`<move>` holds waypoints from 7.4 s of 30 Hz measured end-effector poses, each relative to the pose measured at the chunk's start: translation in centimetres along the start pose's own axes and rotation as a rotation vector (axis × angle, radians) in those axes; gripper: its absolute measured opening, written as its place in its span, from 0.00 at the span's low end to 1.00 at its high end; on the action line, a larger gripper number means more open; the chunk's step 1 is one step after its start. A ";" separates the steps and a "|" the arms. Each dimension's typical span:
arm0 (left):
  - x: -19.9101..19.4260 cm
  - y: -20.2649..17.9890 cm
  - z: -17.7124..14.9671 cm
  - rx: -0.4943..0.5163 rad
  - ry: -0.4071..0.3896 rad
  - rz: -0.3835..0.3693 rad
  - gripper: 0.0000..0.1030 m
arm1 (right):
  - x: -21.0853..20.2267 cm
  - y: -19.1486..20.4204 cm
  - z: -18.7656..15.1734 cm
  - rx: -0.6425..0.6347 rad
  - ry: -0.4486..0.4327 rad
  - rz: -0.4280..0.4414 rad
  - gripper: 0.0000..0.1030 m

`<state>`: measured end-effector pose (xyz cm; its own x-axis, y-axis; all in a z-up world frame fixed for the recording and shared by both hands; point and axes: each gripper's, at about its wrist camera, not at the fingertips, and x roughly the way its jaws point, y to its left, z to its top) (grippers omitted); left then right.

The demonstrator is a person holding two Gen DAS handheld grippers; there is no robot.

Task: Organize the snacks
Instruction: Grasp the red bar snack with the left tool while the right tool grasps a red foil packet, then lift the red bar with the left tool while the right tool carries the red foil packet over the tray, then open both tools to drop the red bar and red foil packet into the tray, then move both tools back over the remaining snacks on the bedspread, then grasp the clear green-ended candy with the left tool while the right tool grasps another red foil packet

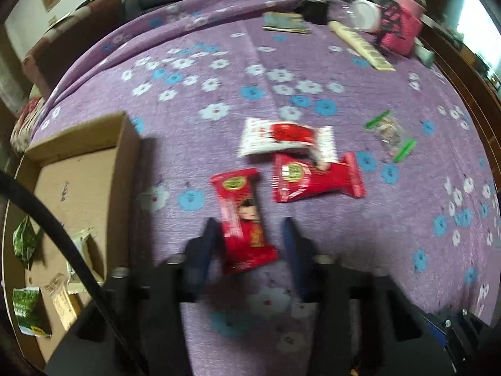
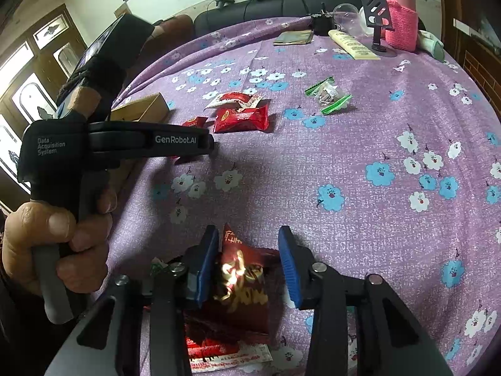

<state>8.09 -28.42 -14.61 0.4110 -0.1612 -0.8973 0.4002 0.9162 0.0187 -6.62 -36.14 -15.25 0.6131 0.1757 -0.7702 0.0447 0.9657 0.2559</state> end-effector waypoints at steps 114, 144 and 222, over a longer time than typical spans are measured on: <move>-11.5 21.5 -10.3 -0.286 -0.178 0.024 0.20 | 3.6 18.9 6.0 -0.311 -0.049 0.314 0.32; -0.9 22.4 0.8 -0.324 0.029 0.089 0.21 | 13.2 19.0 12.0 -0.367 0.078 0.167 0.33; -13.0 3.5 -14.2 0.169 -0.083 -0.100 0.73 | -1.2 4.4 -2.4 -0.142 -0.017 0.070 0.64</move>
<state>-7.51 -17.91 -9.14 0.4257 -0.2842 -0.8591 0.5710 0.8209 0.0114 -9.05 -31.64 -14.60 0.6238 0.2413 -0.7434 -0.1098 0.9688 0.2224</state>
